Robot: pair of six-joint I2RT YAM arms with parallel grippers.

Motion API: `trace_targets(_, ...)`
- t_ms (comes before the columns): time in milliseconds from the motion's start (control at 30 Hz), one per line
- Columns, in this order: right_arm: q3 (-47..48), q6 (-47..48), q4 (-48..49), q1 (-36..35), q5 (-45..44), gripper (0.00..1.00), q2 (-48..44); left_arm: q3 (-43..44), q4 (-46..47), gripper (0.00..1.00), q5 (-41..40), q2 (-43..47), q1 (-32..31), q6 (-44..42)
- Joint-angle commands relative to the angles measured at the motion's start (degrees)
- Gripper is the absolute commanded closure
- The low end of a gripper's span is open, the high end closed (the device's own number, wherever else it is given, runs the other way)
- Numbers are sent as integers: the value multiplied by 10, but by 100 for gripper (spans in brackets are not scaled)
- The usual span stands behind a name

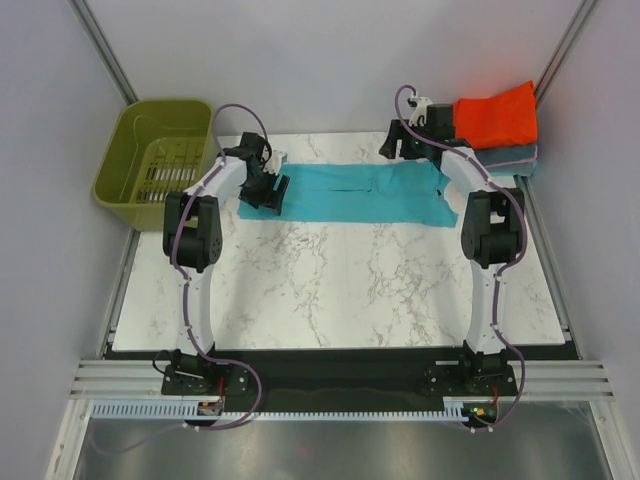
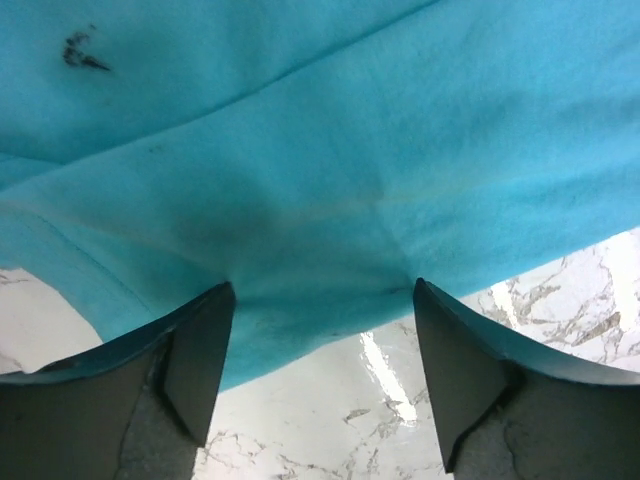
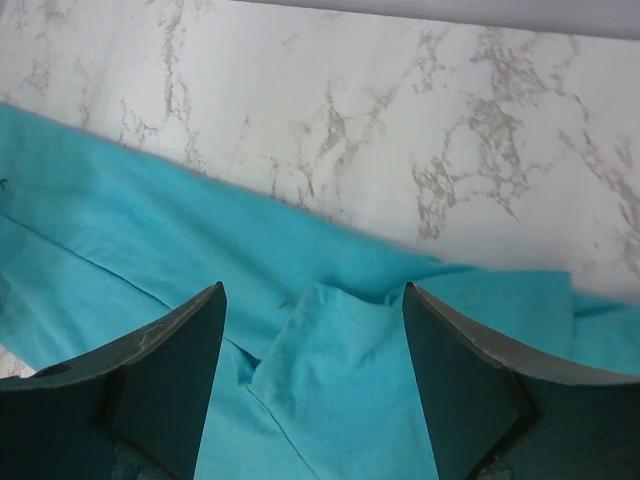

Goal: Fold and stack the t-shirts
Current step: Fold the tshirt

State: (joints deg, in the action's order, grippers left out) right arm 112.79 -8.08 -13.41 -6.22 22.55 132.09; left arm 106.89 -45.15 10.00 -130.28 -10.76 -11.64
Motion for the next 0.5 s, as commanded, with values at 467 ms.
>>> trace_targets(467,-114,76,-89,49,-32,17,-74,66,-15,7,-16,15,-6,10)
